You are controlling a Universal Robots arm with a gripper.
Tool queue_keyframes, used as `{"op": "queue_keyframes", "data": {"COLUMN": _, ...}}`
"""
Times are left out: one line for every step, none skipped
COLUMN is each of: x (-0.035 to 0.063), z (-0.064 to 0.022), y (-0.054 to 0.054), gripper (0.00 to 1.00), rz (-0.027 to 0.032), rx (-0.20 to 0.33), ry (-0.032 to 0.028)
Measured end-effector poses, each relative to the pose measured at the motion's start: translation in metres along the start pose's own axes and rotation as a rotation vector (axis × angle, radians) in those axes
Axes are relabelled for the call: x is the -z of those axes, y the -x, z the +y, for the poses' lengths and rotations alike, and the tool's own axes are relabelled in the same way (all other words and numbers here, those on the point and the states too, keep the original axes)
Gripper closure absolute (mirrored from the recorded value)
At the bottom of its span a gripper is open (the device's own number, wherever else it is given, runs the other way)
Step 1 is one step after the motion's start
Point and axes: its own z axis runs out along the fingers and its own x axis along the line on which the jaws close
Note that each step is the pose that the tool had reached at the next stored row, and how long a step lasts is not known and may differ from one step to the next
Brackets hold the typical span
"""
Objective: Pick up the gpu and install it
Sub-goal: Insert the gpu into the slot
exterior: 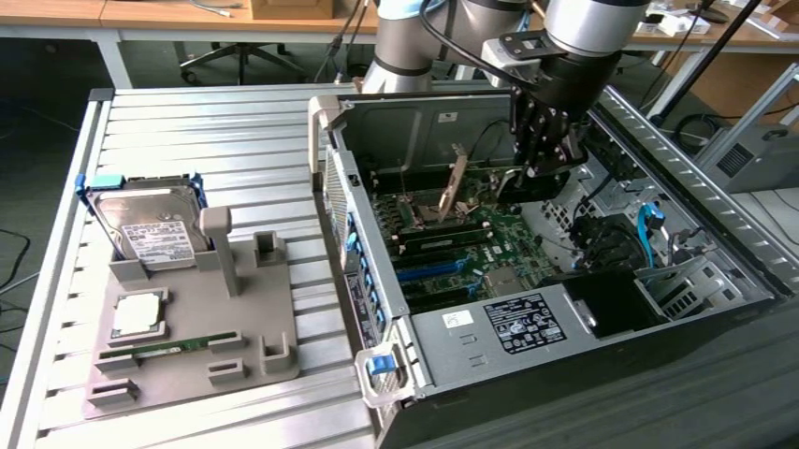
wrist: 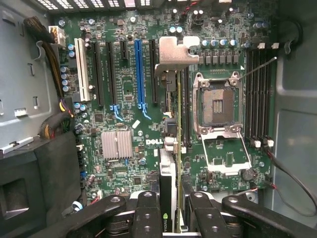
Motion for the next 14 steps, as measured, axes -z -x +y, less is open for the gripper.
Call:
{"op": "queue_keyframes", "data": {"x": -0.0001, "z": 0.0004, "y": -0.0001, "gripper": 0.73, "rz": 0.0004, "rx": 0.0, "ry": 0.0}}
{"op": "queue_keyframes", "data": {"x": -0.0001, "z": 0.0007, "y": -0.0001, "gripper": 0.73, "rz": 0.0007, "rx": 0.0, "ry": -0.0001}}
{"op": "queue_keyframes", "data": {"x": -0.0001, "z": 0.0012, "y": -0.0001, "gripper": 0.73, "rz": 0.0014, "rx": 0.0, "ry": -0.0001}}
{"op": "queue_keyframes", "data": {"x": -0.0002, "z": 0.0016, "y": -0.0002, "gripper": 0.73, "rz": 0.0016, "rx": 0.0, "ry": -0.0001}}
{"op": "queue_keyframes", "data": {"x": -0.0002, "z": 0.0021, "y": -0.0003, "gripper": 0.73, "rz": 0.0021, "rx": 0.0, "ry": -0.0001}}
{"op": "queue_keyframes", "data": {"x": -0.0003, "z": 0.0026, "y": -0.0003, "gripper": 0.73, "rz": 0.0025, "rx": 0.0, "ry": -0.0001}}
{"op": "queue_keyframes", "data": {"x": -0.0004, "z": 0.0033, "y": -0.0003, "gripper": 0.73, "rz": 0.0033, "rx": 0.0, "ry": -0.0002}}
{"op": "queue_keyframes", "data": {"x": -0.0004, "z": 0.0037, "y": -0.0004, "gripper": 0.73, "rz": 0.0037, "rx": 0.0, "ry": -0.0002}}
{"op": "queue_keyframes", "data": {"x": -0.0004, "z": 0.0042, "y": -0.0004, "gripper": 0.73, "rz": 0.0044, "rx": 0.0, "ry": -0.0002}}
{"op": "queue_keyframes", "data": {"x": -0.0005, "z": 0.0045, "y": -0.0005, "gripper": 0.73, "rz": 0.0049, "rx": 0.001, "ry": -0.0002}}
{"op": "queue_keyframes", "data": {"x": -0.0006, "z": 0.0047, "y": -0.0005, "gripper": 0.73, "rz": 0.0054, "rx": 0.001, "ry": -0.0003}}
{"op": "queue_keyframes", "data": {"x": -0.0006, "z": 0.0051, "y": -0.0005, "gripper": 0.73, "rz": 0.0061, "rx": 0.001, "ry": -0.0003}}
{"op": "queue_keyframes", "data": {"x": -0.0007, "z": 0.0055, "y": -0.0006, "gripper": 0.73, "rz": 0.0065, "rx": 0.001, "ry": -0.0003}}
{"op": "queue_keyframes", "data": {"x": -0.0007, "z": 0.0059, "y": -0.0006, "gripper": 0.73, "rz": 0.007, "rx": 0.001, "ry": -0.0003}}
